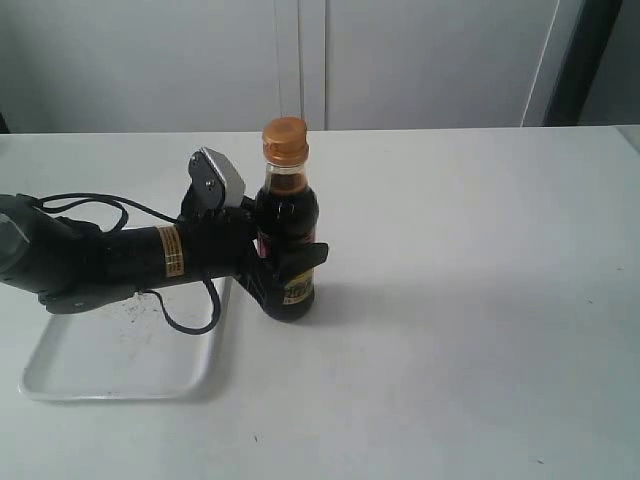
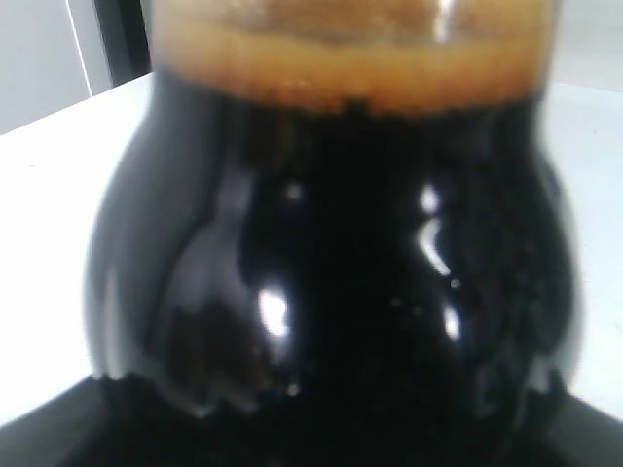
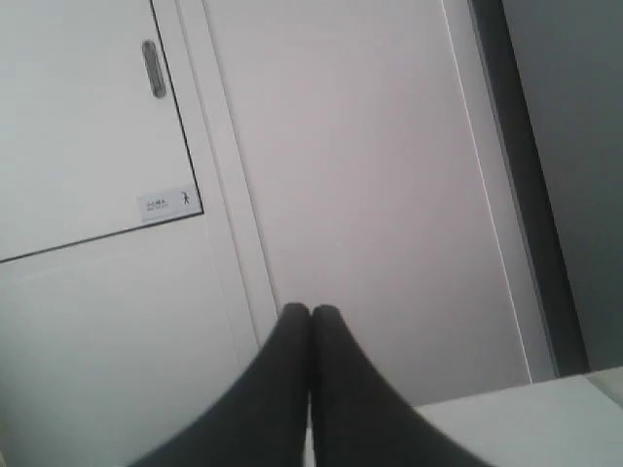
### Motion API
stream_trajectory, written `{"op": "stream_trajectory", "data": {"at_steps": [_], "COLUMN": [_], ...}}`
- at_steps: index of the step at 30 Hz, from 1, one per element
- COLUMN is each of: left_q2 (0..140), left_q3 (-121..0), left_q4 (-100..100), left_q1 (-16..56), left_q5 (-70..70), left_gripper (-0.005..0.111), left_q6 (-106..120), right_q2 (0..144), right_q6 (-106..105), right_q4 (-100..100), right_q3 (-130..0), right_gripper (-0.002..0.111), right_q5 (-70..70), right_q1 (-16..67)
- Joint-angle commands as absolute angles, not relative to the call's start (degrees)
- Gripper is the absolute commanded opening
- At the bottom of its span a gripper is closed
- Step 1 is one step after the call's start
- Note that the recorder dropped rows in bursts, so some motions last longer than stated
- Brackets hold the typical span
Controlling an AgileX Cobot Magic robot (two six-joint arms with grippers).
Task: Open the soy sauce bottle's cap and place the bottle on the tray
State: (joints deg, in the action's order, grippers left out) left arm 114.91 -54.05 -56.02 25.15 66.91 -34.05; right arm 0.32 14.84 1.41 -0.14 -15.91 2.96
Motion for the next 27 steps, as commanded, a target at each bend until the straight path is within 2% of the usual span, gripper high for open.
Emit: {"op": "stream_trajectory", "data": {"at_steps": [1, 5, 17, 23, 27], "left_q2": [114.7, 114.7, 114.7, 114.7, 114.7], "left_q3": [-53.8, -53.8, -53.8, -53.8, -53.8], "left_q4": [-58.8, -58.8, -58.8, -58.8, -58.8], "left_q1": [25.4, 25.4, 25.4, 25.4, 25.4], "left_q5": [63.9, 63.4, 63.4, 63.1, 62.9], "left_gripper": [0.0, 0.0, 0.0, 0.0, 0.0], "left_q6": [-34.2, -34.2, -34.2, -34.2, -34.2], "right_q2": [0.0, 4.2, 25.7, 37.1, 43.4], "right_q6": [11.9, 9.2, 8.8, 11.1, 14.2], "right_q4": [1.5, 1.5, -7.3, -12.7, -19.6], "right_q3": [-2.9, -6.0, -21.5, -27.1, -30.7], "right_gripper": [0.0, 0.0, 0.0, 0.0, 0.0], "right_q5": [-19.1, -23.6, -23.6, -34.2, -35.3], "right_q1": [2.8, 2.8, 2.8, 2.8, 2.9]}}
